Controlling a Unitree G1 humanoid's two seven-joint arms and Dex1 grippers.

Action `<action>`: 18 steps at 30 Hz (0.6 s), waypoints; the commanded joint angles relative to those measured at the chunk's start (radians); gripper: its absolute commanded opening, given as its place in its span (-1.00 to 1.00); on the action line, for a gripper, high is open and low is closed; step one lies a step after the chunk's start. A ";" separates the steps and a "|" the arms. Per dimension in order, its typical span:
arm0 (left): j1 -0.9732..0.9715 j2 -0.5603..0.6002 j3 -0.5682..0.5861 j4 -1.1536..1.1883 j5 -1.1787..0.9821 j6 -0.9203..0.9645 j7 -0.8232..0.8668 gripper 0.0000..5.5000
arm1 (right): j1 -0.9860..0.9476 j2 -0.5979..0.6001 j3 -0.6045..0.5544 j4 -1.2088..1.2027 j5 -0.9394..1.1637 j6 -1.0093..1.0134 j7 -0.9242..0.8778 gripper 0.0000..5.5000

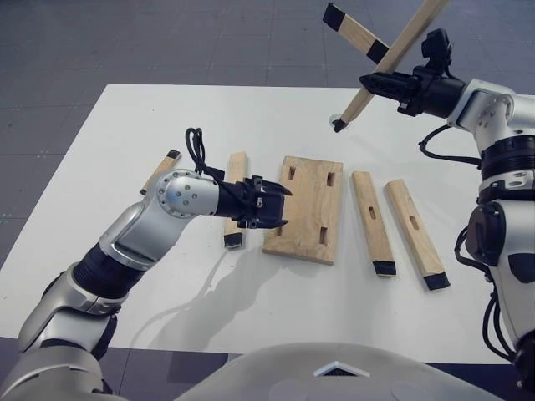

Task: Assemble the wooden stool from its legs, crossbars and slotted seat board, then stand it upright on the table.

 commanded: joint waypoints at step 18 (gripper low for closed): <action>-0.062 -0.127 0.025 0.191 0.096 -0.122 -0.051 -0.02 | -0.007 0.046 -0.043 -0.070 -0.001 0.040 -0.063 -0.26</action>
